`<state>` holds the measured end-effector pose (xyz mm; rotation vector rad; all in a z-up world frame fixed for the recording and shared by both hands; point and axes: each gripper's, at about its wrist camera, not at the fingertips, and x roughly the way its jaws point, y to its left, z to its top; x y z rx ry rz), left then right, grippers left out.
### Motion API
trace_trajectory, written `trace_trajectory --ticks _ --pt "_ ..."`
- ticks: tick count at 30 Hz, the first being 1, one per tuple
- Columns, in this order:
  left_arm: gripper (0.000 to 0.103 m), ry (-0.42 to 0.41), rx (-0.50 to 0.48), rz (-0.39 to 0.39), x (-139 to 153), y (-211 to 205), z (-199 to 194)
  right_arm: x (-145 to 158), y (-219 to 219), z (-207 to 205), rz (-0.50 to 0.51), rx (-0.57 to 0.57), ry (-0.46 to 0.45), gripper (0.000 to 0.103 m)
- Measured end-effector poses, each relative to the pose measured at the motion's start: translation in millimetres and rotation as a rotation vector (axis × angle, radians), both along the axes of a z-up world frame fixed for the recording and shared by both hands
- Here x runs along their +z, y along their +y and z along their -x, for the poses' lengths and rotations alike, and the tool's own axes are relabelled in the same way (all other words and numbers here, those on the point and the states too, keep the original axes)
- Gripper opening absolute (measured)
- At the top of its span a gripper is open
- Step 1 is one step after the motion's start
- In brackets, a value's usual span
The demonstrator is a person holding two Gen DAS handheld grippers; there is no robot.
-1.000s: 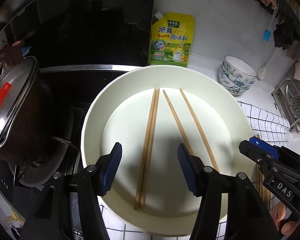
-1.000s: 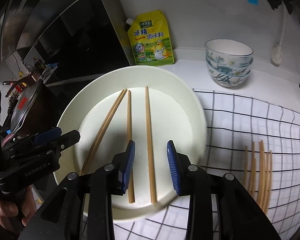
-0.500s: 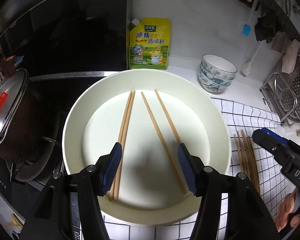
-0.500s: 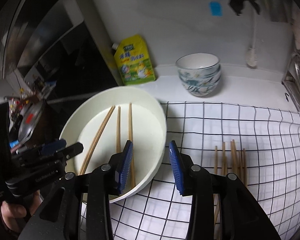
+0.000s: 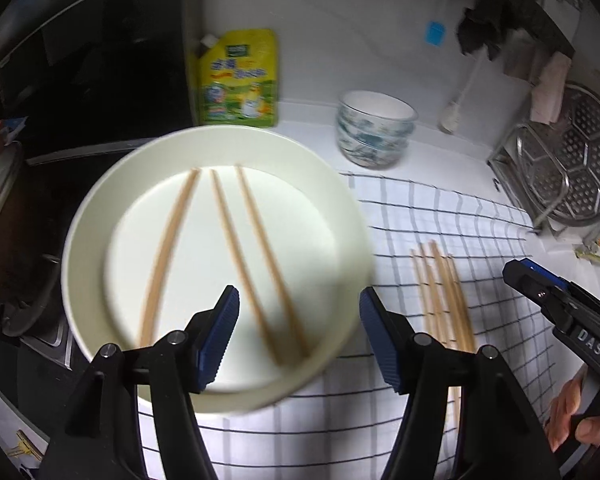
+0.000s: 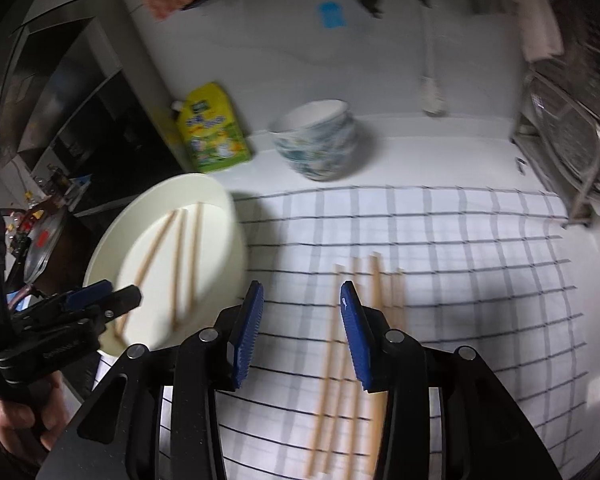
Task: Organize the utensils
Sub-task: 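Move both open tools back to the chopstick bundle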
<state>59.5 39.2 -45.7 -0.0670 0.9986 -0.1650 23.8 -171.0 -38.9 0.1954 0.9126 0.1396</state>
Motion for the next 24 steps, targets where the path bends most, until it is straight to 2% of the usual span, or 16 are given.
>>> trace_trajectory --ticks 6,11,15,17,20,24 --pt "0.062 0.008 -0.045 -0.01 -7 -46 8 -19 -53 14 0.026 -0.049 0.053 0.039" --pt "0.066 0.021 -0.076 -0.005 -16 -82 16 -39 -80 24 0.056 -0.053 0.107 0.04" --pt "0.067 0.044 -0.098 -0.013 -28 -106 23 -56 -89 30 0.064 -0.027 0.14 0.042" --pt "0.073 0.056 -0.1 -0.026 -36 -116 26 -65 -93 32 0.058 -0.01 0.156 0.044" --pt "0.073 0.084 -0.081 -0.04 -50 -119 27 -78 -94 32 0.036 0.016 0.183 0.044" --pt "0.073 0.103 -0.058 -0.063 -62 -120 29 -93 -87 30 0.026 0.055 0.205 0.05"
